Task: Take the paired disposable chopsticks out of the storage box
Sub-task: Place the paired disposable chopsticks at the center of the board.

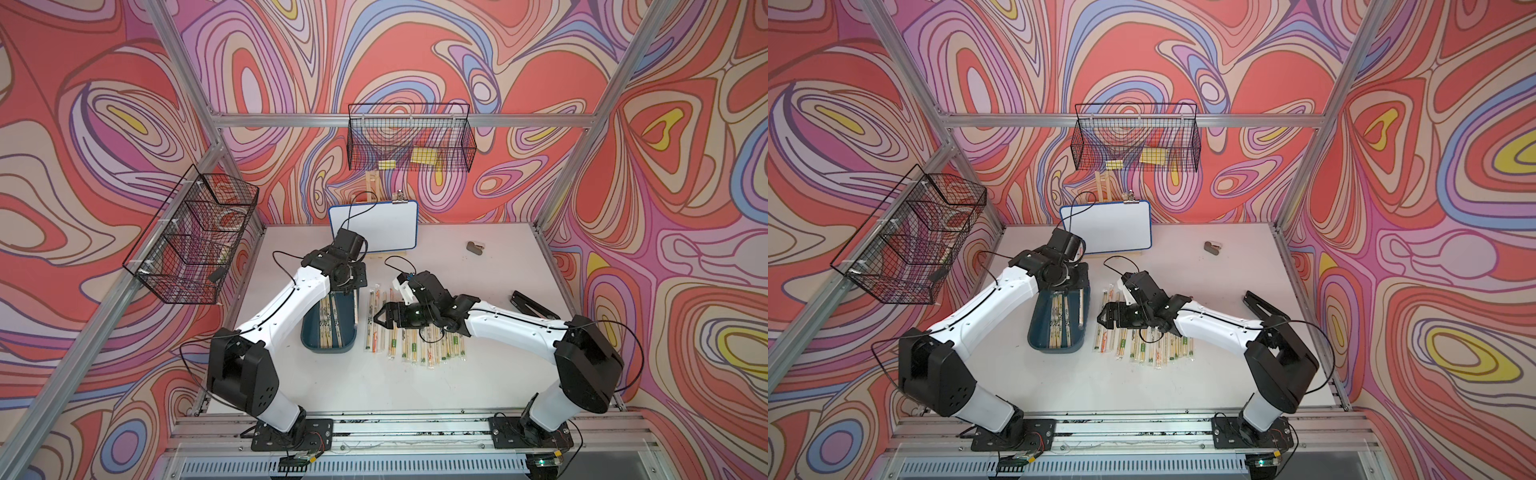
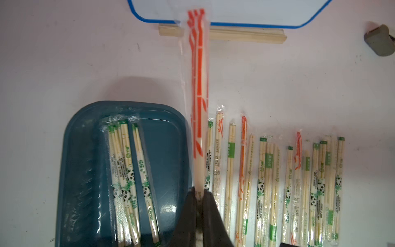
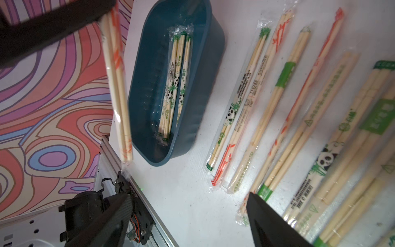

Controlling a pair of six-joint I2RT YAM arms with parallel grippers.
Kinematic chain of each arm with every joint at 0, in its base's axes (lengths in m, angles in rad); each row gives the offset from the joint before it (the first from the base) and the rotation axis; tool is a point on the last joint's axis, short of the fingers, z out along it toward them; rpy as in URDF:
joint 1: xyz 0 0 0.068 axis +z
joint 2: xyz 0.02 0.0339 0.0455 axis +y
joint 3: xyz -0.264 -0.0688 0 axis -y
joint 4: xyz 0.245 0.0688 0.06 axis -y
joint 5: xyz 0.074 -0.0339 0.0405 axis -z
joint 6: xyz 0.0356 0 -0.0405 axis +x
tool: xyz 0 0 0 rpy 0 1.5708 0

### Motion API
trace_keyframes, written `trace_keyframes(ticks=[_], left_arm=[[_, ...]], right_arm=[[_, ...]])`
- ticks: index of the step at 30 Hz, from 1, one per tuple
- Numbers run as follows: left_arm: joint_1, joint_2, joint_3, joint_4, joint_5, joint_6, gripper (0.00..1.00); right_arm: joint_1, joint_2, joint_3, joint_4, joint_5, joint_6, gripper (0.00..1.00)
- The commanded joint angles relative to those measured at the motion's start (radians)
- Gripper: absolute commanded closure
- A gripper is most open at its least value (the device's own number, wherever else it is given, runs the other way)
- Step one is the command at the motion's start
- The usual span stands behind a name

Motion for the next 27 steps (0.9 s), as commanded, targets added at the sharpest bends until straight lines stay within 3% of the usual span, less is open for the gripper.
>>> trace_keyframes(ticks=[1, 13, 27], left_arm=[[-0.041, 0.069, 0.021, -0.034, -0.015, -0.005, 1.00], [-0.090, 0.249, 0.006, 0.011, -0.067, 0.002, 1.00], [-0.063, 0.306, -0.085, 0.078, -0.105, 0.045, 1.00]], right_arm=[[-0.003, -0.056, -0.052, -0.030, 0.049, -0.016, 0.10], [-0.005, -0.114, -0.147, -0.047, 0.083, -0.006, 0.10], [0.016, -0.075, -0.114, -0.020, 0.051, 0.019, 0.10]])
